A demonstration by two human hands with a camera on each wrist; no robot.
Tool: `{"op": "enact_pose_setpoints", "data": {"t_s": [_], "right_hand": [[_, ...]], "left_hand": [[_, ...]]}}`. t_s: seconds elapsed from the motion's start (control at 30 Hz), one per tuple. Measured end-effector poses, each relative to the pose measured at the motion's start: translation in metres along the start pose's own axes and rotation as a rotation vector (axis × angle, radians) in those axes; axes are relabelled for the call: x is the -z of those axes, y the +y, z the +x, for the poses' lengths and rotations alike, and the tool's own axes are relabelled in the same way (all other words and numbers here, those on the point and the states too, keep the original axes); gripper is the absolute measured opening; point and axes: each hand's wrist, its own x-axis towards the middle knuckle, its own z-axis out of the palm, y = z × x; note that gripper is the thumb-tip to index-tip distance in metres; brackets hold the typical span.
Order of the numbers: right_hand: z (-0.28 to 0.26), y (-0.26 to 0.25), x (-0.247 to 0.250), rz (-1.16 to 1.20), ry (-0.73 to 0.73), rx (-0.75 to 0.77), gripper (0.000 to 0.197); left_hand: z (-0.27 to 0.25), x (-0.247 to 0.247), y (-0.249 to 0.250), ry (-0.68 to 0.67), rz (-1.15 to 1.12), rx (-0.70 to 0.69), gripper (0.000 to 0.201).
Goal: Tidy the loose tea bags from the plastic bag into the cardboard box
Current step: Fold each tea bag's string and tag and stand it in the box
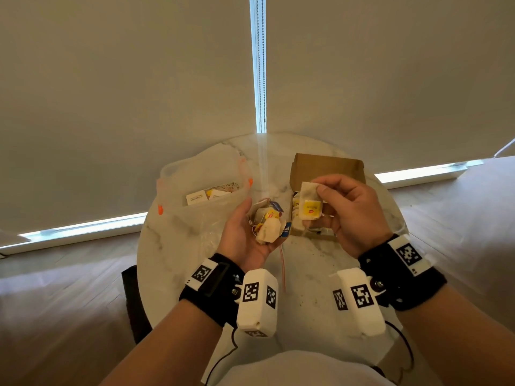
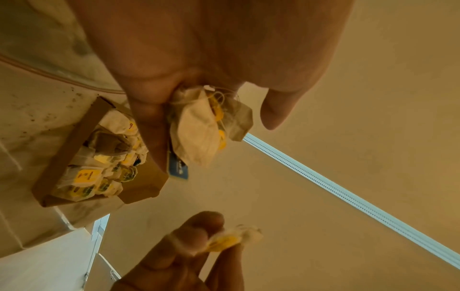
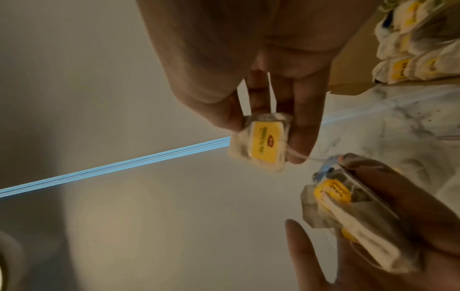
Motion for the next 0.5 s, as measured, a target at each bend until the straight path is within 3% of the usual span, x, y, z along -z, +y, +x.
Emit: {"op": "enact_pose_setpoints", "data": {"t_s": [0.27,0.4,0.5], "right_hand": [[0.005,0.008,0.005,0.07,-0.115,-0.158,0.024],[0.008,0.011,0.008,-0.206,-0.13,-0.031,0.042],[0.01,0.014,0.012,-0.466,-0.092,0.11,0.037]], "left_hand": [[0.0,0.003,-0.001,0.004,0.024,0.023,0.058],[0.001,0.005,0.0,-0.034,0.015,0.006,0.049],[0.001,0.005,0.0,-0.036,0.008,0.011,0.045]]}}
